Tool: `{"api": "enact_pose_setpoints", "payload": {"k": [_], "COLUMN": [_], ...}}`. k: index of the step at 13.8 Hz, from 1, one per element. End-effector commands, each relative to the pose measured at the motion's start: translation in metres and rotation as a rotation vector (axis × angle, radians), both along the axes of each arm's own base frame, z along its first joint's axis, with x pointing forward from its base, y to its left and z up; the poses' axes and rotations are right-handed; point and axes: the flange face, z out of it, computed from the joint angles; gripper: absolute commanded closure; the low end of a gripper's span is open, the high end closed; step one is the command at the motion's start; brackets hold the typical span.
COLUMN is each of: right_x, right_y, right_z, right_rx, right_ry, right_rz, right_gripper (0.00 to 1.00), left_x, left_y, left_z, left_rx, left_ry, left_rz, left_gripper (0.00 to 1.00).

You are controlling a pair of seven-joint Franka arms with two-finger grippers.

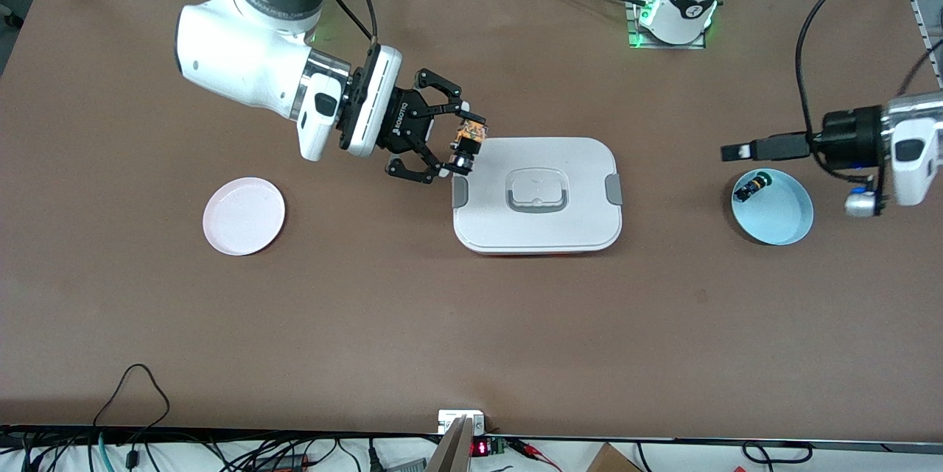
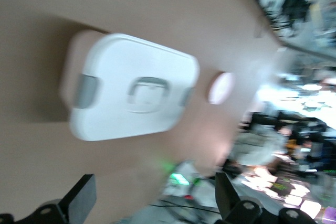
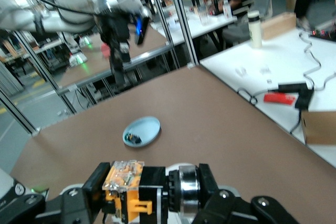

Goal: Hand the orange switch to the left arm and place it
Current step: 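Hold the switch above the box while the left gripper reaches toward it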

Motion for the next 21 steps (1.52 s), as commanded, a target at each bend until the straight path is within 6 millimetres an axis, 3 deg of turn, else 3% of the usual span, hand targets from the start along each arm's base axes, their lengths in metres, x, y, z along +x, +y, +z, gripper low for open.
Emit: {"api": "enact_pose_setpoints", "payload": {"k": [1,4,8,11,15,19,20,21], "right_x": [0.007,0.009,0.012,0.009,0.01,0.009,0.009,0.009], "right_y": [0.016,0.04,0.073,0.08,0.079,0.079,0.079,0.079], "right_z": [-0.004,-0.014,-0.022,-0.025,-0.025,-0.025,-0.025,-0.025], "right_rx": [0.145,0.26,0.305,0.304,0.303,0.303,0.303,0.302], "right_ry": [-0.055,-0.078,-0.067,-0.063,-0.063,-0.063,-0.063,-0.066], "right_rz": [0.009,0.01,0.035,0.047,0.046,0.046,0.046,0.047], "right_gripper": [0.77,0.77,0.77,0.77,0.77,0.77,0.77,0.77], "left_x": [-0.004,-0.006,-0.013,-0.021,-0.027,-0.031,-0.031,-0.031], "left_y": [-0.033,-0.106,-0.186,-0.214,-0.228,-0.24,-0.239,-0.24], "left_z": [-0.032,-0.022,-0.002,0.01,0.017,0.016,0.016,0.016], "left_rx": [-0.238,-0.335,-0.38,-0.377,-0.375,-0.368,-0.367,-0.366], "left_ry": [0.103,0.098,0.052,0.013,-0.003,-0.006,-0.007,-0.017], "left_rz": [0.137,0.136,0.198,0.189,0.178,0.183,0.186,0.18], "left_gripper": [0.0,0.0,0.0,0.0,0.01,0.3,0.44,0.66]}}
